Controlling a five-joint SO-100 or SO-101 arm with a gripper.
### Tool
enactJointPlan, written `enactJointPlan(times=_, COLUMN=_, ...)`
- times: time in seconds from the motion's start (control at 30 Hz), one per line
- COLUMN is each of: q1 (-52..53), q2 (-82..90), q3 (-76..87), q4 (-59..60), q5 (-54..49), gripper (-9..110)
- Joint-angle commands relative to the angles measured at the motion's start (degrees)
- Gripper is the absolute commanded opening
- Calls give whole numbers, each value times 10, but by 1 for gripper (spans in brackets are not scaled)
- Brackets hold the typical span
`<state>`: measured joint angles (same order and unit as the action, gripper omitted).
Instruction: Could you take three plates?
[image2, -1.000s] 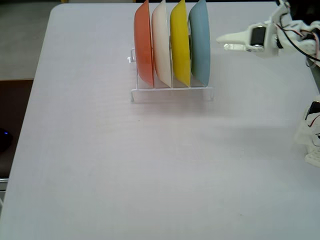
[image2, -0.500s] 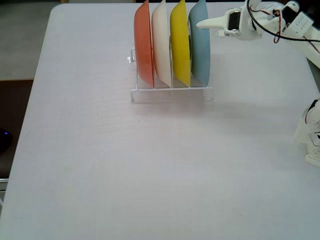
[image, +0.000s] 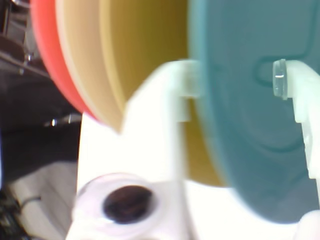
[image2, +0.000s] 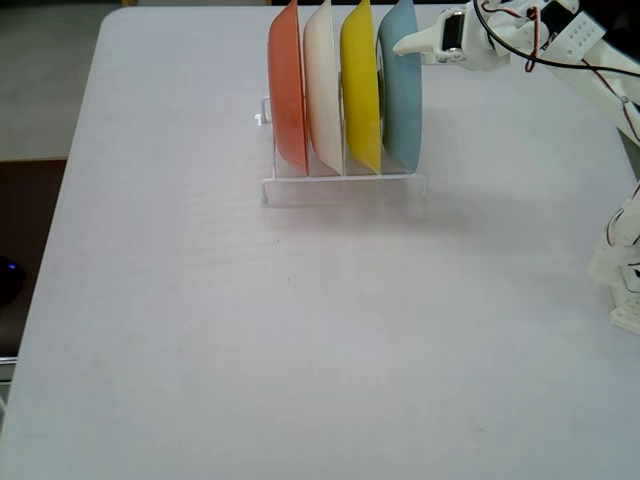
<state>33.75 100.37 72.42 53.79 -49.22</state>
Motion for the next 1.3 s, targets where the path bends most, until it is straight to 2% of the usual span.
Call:
enactJointPlan(times=0.0, q1=-5, q2=-30, q3=-112, q4=17, q5=-13, gripper=0)
enactJointPlan(times=0.2, q1=-15, q2=-79, q3=-272, q4=80, q5=4, gripper=0)
enactJointPlan(times=0.43, q1=-21, q2=-21, q3=-320, q4=76, q5=80, gripper=-1)
enactJointPlan(times=0.6, q1=-60, q2=118, q3=-214, q4=4, q5=134, gripper=-1)
enactJointPlan(times=0.77, q1=-99, q2=253, q3=-117, q4=-6, q5=220, gripper=-1)
enactJointPlan(times=1.03, q1=-214, q2=412, q3=-6, q4=-57, q5=236, gripper=-1)
enactJointPlan(times=1.27, q1=-293, q2=507, q3=66, q4=-55, q5=359, gripper=-1)
